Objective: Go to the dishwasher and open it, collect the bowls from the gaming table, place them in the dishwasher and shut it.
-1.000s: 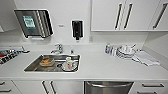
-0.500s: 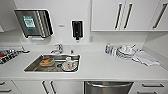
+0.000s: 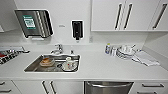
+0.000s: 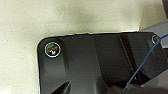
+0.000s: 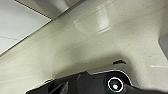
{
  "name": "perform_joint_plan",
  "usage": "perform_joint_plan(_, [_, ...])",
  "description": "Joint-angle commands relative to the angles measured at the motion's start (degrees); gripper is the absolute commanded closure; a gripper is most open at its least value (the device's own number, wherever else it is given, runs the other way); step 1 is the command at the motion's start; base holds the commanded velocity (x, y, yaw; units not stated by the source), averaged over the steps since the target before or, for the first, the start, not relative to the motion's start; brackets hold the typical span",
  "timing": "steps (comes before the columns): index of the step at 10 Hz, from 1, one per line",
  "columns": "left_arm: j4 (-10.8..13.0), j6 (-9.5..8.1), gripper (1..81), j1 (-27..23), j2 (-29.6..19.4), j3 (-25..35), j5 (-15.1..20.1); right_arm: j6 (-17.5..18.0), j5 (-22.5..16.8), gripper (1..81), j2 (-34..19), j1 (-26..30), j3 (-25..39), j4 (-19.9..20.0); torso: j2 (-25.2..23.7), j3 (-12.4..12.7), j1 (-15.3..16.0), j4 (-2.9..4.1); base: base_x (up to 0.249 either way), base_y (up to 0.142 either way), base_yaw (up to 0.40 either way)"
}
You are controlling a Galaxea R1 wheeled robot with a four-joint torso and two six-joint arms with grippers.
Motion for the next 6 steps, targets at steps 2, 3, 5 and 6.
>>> perform_joint_plan(2, [-0.4, -0.01, 1.0, -1.6, -1.8, -0.1, 2.9, -0.6, -5.9, 1.0, 7.0, -6.1, -7.2, -8.4, 0.0, 0.0, 0.0, 0.00, 0.000, 0.000, 0.000])
perform_joint_plan(3, [-0.4, -0.01, 1.0, -1.6, -2.1, -0.1, 2.9, -0.6, -5.9, 1.0, 8.5, -7.4, -9.1, -8.4, 0.0, 0.0, 0.0, 0.00, 0.000, 0.000, 0.000])
perform_joint_plan(5, [-0.8, -0.10, 1.0, -2.0, -1.4, -1.2, 5.1, -0.6, -5.9, 1.0, 11.1, -8.6, -11.4, -8.4, 0.0, 0.0, 0.0, 0.00, 0.000, 0.000, 0.000])
perform_joint_plan(6, [-2.3, -0.19, 1.0, -2.0, -0.4, -1.8, 6.6, -0.6, -6.4, 1.0, 12.3, -8.9, -12.1, -8.5, 0.0, 0.0, 0.0, 0.00, 0.000, 0.000, 0.000])
